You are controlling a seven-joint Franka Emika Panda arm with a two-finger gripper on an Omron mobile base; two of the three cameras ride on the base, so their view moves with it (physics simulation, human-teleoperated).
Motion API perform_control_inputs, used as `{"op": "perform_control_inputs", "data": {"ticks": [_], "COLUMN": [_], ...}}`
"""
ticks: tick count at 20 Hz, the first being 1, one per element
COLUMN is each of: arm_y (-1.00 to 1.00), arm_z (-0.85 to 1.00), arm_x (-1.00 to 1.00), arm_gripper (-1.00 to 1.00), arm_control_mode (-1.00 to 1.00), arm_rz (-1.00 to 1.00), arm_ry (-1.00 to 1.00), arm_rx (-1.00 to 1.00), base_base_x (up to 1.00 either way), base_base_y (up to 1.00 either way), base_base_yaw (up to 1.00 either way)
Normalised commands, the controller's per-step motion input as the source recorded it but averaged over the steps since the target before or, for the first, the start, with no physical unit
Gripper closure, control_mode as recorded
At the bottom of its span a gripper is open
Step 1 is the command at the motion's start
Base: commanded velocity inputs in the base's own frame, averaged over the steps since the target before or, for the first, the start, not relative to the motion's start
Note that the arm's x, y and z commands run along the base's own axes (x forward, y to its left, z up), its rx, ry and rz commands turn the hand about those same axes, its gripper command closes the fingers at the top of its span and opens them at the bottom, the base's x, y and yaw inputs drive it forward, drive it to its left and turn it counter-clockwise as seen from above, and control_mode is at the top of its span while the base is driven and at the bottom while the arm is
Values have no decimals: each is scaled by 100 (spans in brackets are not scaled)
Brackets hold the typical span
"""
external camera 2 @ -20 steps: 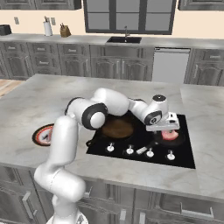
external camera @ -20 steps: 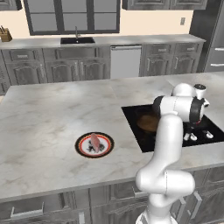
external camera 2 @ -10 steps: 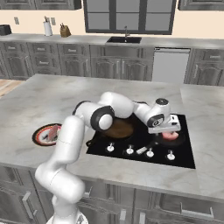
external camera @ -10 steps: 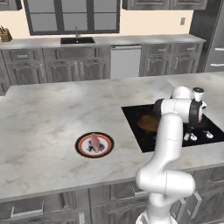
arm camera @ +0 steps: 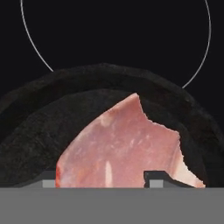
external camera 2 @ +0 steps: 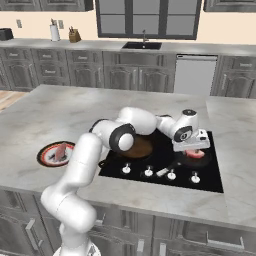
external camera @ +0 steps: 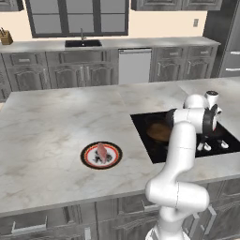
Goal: Place one of the steaks on the plate and the other in the bowl. Then place the bowl in the fridge.
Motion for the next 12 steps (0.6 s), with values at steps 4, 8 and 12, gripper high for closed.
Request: {"op": "perform_control_inputs", "data": {"ticks": [4,8,12], "arm_y": [-4,0,11], "arm_z": [-47,-29,-3], "arm_x": [0,-8,-30], "arm_gripper": [100,100,100], "arm_control_mode": [-100,-100,-100], "arm_rz": [0,0,0], "arm_ry": [4,0,-11], "arm_rx": [2,11,14], "base_base_x": [0,0,0], "base_base_y": [0,0,0], "base_base_yaw": [0,0,0]}}
